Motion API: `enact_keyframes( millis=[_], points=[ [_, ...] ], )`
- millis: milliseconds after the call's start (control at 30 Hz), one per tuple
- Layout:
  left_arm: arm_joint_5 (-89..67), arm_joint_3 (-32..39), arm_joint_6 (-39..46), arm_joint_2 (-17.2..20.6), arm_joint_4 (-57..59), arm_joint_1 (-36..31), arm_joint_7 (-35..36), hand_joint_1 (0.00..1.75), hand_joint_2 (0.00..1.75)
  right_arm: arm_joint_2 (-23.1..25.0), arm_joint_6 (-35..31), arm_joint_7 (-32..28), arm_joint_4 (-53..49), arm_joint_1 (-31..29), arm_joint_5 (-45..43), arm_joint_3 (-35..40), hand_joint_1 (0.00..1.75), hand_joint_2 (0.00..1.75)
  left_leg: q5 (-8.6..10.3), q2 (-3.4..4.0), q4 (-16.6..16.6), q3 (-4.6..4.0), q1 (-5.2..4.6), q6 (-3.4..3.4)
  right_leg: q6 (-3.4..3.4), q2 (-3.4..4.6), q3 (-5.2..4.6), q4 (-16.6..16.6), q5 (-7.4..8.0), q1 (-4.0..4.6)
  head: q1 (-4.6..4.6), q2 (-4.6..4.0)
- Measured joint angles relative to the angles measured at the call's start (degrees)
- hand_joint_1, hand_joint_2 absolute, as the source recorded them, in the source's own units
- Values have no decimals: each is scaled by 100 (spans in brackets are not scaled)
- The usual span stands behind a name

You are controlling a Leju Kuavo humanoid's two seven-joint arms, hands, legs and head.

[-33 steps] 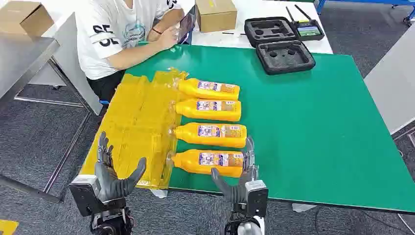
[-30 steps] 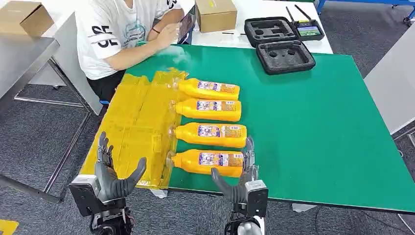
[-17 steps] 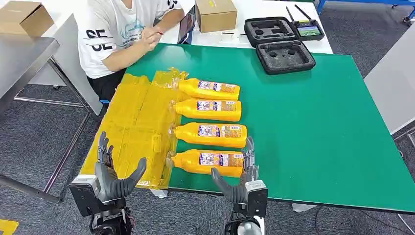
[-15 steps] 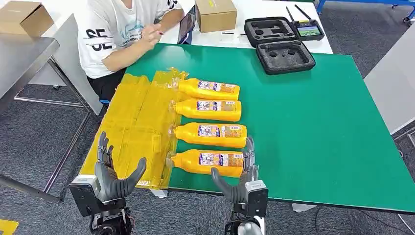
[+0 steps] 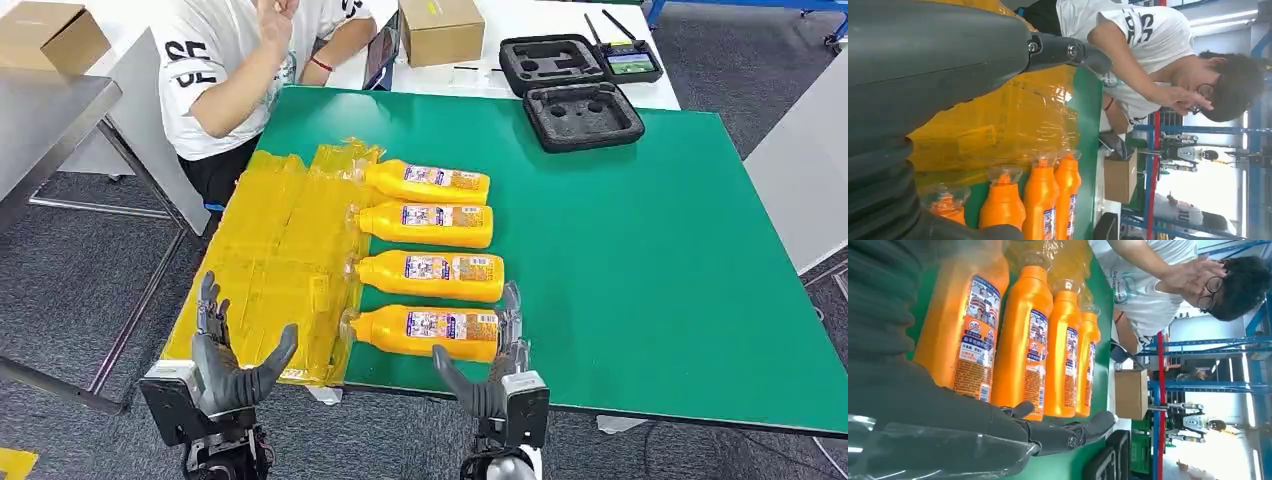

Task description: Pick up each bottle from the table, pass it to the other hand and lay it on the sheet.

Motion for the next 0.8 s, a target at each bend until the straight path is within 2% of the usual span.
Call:
enact_keyframes(
  millis=[333,433,533,600,700,800],
  points=[
    [4,0,13,2,-15,34,2,0,175,-31,-92,167,-20,8,217,26,0,175,0,0,0,0,0,0,0,0,0,0,0,0,0,0],
    [20,0,0,9,-15,35,2,0,175,-105,-83,703,-147,23,911,88,0,175,0,0,0,0,0,0,0,0,0,0,0,0,0,0],
    [17,0,-85,15,-15,32,15,0,175,-190,175,1567,-446,24,2164,114,0,175,0,0,0,0,0,0,0,0,0,0,0,0,-2,0],
    [17,0,-151,20,-15,21,37,0,175,-238,484,2156,-693,14,2893,122,0,175,0,0,0,0,0,0,0,0,0,0,0,0,0,0],
    [30,2,-253,33,-4,-60,96,0,175,-406,1290,3124,-1164,-65,4027,173,0,175,1,0,0,0,0,1,0,0,2,0,0,0,0,0],
    [74,2,-297,42,22,-134,103,0,175,-564,1748,3571,-1283,-196,4490,282,0,175,1,0,0,2,0,1,1,0,3,0,1,-1,0,0]
  ],
)
